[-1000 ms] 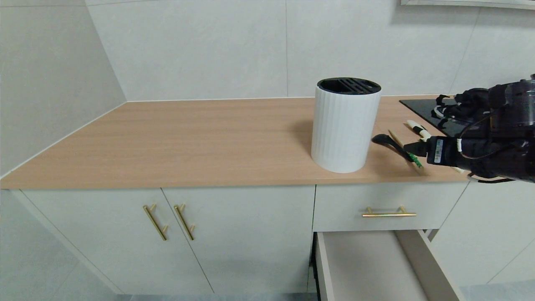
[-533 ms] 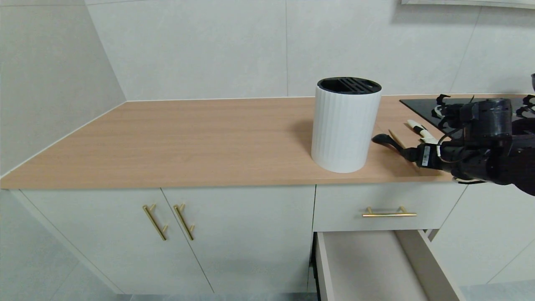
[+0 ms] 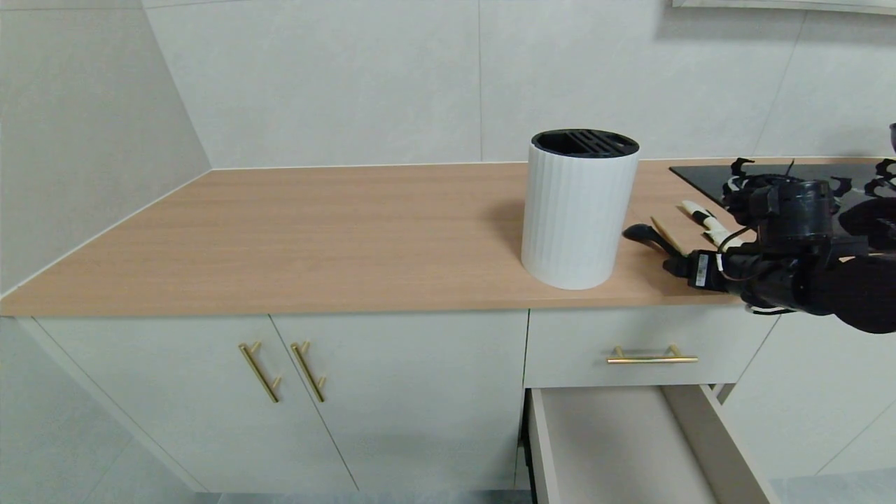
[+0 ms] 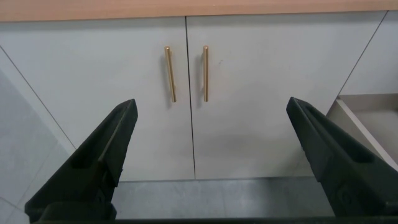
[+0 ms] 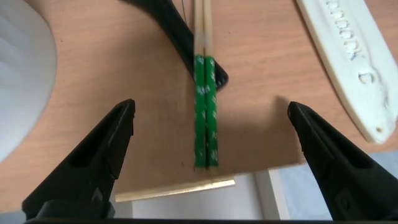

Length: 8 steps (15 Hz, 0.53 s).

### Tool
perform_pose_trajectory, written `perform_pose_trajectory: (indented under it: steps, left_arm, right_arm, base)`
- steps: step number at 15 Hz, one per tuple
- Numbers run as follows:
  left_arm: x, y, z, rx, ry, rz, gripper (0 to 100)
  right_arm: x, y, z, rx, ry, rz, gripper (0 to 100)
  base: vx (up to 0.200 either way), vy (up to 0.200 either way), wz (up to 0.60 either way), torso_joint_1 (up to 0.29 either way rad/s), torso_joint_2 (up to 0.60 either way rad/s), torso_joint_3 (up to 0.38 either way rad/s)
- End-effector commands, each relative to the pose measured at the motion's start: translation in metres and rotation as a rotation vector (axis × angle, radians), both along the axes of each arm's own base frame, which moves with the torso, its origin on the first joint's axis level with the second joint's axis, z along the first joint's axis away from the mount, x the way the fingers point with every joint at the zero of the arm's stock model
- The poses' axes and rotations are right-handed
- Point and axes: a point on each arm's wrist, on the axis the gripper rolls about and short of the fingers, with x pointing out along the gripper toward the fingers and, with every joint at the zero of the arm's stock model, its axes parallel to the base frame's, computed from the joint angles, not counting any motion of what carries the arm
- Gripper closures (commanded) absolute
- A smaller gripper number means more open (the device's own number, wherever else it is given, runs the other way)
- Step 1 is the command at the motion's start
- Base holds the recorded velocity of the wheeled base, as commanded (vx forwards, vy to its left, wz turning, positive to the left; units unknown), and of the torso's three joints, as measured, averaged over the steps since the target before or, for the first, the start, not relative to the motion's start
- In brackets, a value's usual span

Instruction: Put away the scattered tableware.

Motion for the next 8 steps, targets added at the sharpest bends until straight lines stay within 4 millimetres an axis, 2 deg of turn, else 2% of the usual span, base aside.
perform_pose_trajectory:
  steps: [1,2,8]
  left_arm:
    - [0.0,0.0,-0.0001,0.0,0.0,0.0,0]
    - [0.0,0.0,-0.0001,0.0,0.0,0.0,0]
    - [0.0,0.0,-0.0001,0.0,0.0,0.0,0]
  right_arm:
    - [0.0017,0.0004,-0.003,-0.001,0.007,0.0,0]
    - [0.0015,0.0004,-0.0024,-0.001,0.004,0.0,100]
    - [-0.0007,0.001,-0.0001,-0.001,-0.001,0.002,100]
  base:
    - [0.0,0.0,0.0,0.0,0.0,0.0]
    - [0.0,0.0,0.0,0.0,0.0,0.0]
    - [0.0,0.0,0.0,0.0,0.0,0.0]
